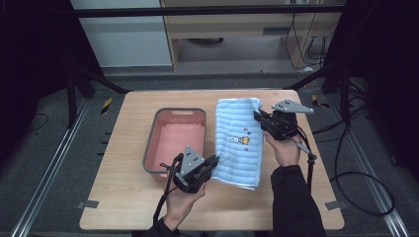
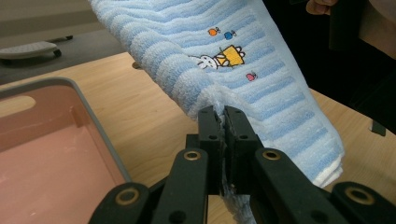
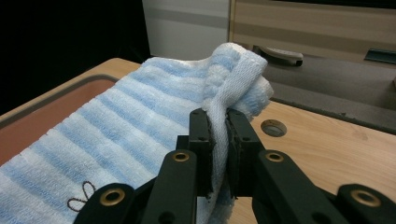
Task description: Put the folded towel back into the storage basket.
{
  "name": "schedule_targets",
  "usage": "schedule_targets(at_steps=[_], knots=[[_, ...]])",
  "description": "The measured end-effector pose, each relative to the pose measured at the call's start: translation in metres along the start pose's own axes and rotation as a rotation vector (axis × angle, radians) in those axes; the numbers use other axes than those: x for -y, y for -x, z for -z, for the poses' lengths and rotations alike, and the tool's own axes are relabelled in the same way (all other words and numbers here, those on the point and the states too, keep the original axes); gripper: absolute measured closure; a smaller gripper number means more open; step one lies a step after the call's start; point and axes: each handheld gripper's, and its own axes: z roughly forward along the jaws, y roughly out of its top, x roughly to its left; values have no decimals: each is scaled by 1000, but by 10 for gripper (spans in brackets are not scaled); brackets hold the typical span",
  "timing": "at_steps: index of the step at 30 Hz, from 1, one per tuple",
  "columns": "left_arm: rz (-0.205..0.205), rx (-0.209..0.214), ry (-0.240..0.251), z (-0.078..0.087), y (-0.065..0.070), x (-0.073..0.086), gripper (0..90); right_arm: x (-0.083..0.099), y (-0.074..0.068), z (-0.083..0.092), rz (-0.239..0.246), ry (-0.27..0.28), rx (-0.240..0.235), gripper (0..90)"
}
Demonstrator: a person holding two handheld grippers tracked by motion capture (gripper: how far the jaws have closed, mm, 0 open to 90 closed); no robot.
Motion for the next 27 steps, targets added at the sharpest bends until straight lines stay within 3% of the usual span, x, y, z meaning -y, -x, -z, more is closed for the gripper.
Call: schedule_targets(at_steps=[11, 27], knots=[[-15, -37, 31, 15, -13, -8, 861, -18, -13, -8, 11, 19, -18, 824], [-5, -75, 69, 38, -34, -15, 861, -38, -35, -27, 24, 34, -51, 825]])
